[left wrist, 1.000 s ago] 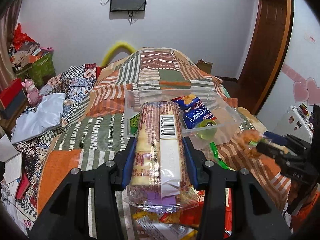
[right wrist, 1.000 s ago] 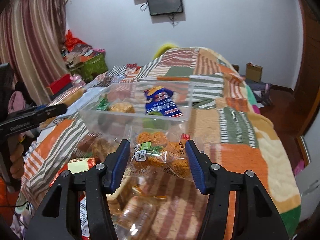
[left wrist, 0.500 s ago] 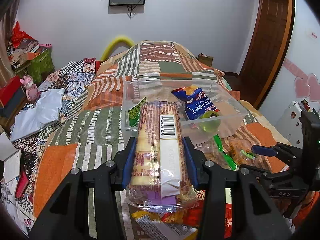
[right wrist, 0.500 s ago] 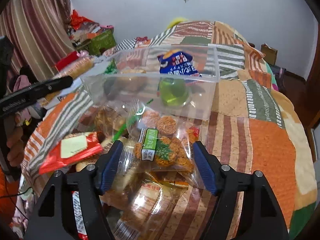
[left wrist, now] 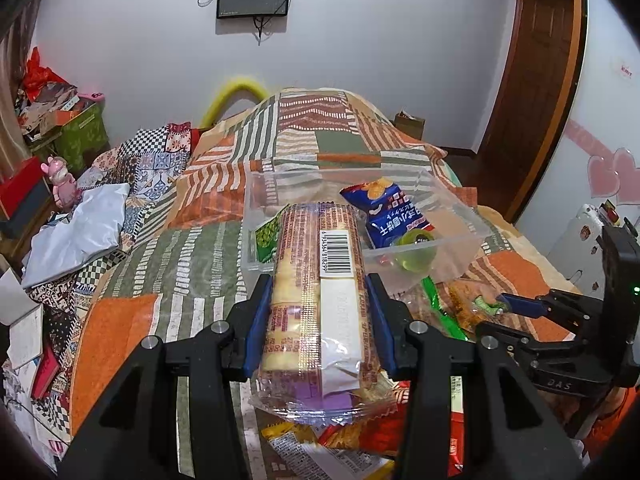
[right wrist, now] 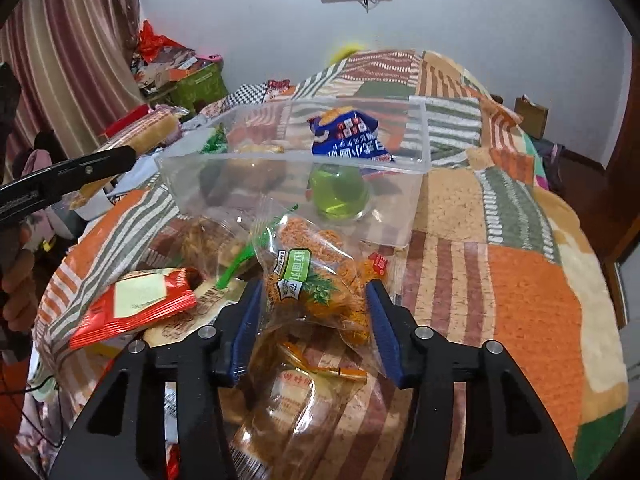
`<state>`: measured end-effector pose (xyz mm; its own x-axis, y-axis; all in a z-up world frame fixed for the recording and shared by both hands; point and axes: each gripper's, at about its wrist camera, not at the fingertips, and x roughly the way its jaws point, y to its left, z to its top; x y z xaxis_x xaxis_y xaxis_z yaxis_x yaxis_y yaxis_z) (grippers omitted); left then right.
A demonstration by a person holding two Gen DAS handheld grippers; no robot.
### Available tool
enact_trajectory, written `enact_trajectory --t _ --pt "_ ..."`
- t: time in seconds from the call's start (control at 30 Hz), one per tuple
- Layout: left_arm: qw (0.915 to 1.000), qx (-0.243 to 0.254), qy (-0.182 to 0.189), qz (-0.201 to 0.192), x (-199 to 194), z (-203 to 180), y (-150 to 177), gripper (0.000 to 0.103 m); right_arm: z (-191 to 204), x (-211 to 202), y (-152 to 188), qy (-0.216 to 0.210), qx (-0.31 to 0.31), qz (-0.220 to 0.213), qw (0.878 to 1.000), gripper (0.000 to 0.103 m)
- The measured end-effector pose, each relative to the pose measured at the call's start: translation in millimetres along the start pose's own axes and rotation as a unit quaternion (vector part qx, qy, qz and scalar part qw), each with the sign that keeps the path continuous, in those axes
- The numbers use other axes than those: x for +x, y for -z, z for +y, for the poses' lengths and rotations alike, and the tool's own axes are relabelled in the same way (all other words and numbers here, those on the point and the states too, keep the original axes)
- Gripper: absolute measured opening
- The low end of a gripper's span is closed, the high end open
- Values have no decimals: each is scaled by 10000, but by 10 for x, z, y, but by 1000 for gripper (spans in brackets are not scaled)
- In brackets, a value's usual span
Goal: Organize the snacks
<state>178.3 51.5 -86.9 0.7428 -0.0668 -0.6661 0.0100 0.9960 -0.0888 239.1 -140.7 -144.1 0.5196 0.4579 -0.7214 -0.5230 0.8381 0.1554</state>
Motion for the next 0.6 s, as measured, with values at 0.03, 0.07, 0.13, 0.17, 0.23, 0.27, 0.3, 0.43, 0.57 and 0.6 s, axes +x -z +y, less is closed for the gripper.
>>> enact_trajectory --t 0.03,0.07,0.13,0.17,0.23,0.27,0.3,0.43,0.57,0.6 --pt "10000 9 2 -19 -11 -5 -8 45 1 -40 -5 -13 4 -38 10000 47" --pt "10000 22 2 -38 -22 -12 -20 45 3 -92 -14 -41 12 -84 10000 47" --pt "10000 39 -1 -87 -43 -20 -53 45 12 -225 -56 -80 15 -245 9997 47" --pt "9999 43 3 -105 -45 -25 -74 45 14 -261 -84 -89 13 -300 9995 47" --pt "9999 38 12 -125 -32 -29 -135 45 24 -353 -154 -102 13 -458 9989 47" --pt "9999 33 29 -129 -23 -33 -158 45 36 -402 -204 -111 7 -559 9984 47" --pt "9999 24 48 -133 -13 -35 -183 45 38 -427 -246 -128 11 -625 9980 47" --pt "9998 30 62 -160 65 -62 -309 45 52 -441 -500 -266 78 -870 9958 47" --pt "9999 -34 146 -79 216 -58 -439 45 93 -293 -757 -273 18 -925 9953 47" --pt "9999 -46 153 -56 253 -59 -459 45 97 -243 -811 -282 4 -908 9955 47"
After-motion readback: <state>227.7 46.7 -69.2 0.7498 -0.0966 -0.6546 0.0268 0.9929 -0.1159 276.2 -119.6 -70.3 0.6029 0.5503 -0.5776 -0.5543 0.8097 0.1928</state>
